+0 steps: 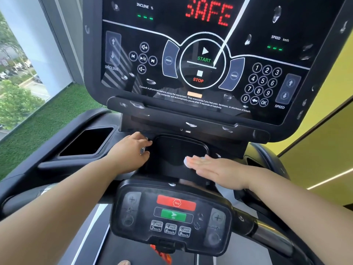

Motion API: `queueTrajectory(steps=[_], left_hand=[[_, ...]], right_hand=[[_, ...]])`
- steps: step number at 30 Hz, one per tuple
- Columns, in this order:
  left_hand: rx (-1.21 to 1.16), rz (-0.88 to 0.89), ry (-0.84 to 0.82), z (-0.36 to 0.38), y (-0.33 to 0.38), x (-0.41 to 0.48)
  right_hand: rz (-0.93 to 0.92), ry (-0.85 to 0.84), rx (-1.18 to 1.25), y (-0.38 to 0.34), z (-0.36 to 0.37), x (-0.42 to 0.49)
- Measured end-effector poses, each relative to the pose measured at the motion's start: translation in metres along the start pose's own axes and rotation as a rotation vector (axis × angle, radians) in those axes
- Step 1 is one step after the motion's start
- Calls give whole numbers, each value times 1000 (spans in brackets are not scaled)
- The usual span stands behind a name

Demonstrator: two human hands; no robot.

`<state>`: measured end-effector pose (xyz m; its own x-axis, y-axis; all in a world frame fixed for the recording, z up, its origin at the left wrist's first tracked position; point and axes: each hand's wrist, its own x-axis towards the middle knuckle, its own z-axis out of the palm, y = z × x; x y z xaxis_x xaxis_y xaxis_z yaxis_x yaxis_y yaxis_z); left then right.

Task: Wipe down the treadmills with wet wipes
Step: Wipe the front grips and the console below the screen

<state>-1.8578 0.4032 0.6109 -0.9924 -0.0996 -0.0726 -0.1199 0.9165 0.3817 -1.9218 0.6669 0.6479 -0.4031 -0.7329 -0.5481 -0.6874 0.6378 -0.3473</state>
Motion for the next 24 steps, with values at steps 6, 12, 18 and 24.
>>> queueTrajectory(steps=[6,12,18,24], left_hand=[[-9,4,-11,0,0,-1],[-21,8,-10,-2,0,-1],[-41,-4,-8,-2,-1,-1],[-52,-7,0,-2,-1,-1]], right_hand=[[94,157,-180,0,3,29],[11,15,-17,-3,-1,11],[32,163,-151,-21,-6,52],[-126,-28,-11,-20,-10,39]])
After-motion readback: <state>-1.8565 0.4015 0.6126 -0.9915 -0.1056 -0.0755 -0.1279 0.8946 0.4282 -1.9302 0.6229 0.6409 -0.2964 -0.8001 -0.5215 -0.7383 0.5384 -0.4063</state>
